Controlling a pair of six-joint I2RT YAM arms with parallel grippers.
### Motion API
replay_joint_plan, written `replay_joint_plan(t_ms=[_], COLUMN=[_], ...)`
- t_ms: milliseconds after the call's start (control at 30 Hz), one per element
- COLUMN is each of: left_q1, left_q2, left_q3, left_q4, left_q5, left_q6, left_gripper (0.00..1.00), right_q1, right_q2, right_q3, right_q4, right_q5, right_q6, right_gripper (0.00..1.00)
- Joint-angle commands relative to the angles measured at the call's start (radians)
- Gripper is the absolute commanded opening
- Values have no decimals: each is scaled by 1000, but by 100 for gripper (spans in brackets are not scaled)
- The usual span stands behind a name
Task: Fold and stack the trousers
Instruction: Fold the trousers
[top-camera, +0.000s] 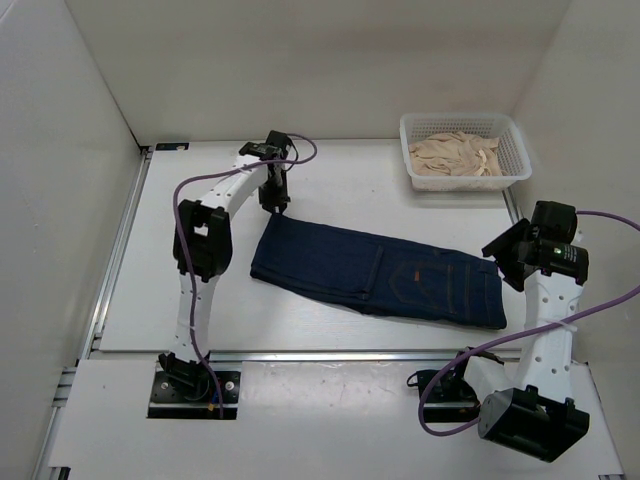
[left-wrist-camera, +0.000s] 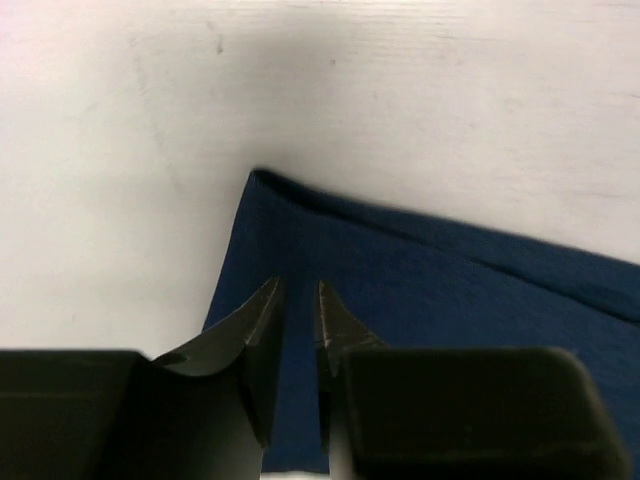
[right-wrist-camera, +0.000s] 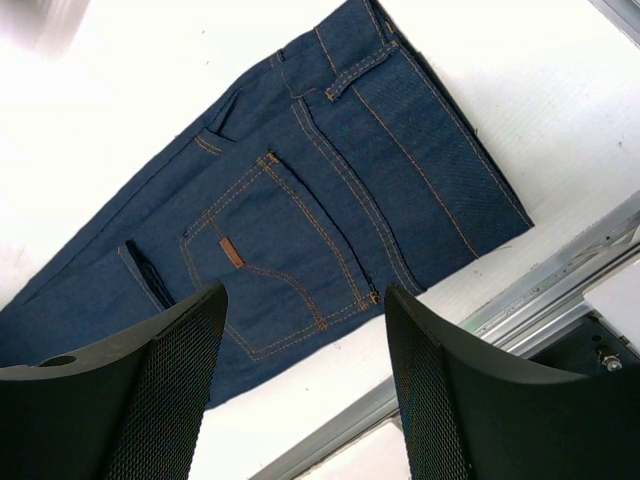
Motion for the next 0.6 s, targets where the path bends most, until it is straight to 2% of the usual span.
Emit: replay_joint_plan(t_ms=[0,100,200,233,367,467,567], left_q1=[5,5,5,14,14,5,-4], left_q2=[-210,-355,-436,-451,-505,-483,-408], left_q3=[28,-127,-291,-382,-587,-673,-696], left_q4=[-39,19,28,57,139,176,197], left_q5=[-12,0,0,0,11,34,-12], left_q6=[3,17,8,-4,-40,-65,-76], left_gripper=[30,10,10,10,10,10,10], right_q1=[6,6,6,6,6,6,6], right_q2=[-14,-23,-23,-23,-23,-23,-23], right_q3=[40,30,30,30,30,30,30], right_q4=[-17,-17,-8,-8,-8,-8,1], right_q5=[15,15,15,15,6,6,6], right_q6=[-14,-14,-23,-23,-23,-23,-23], right_gripper=[69,69,69,69,69,69,69])
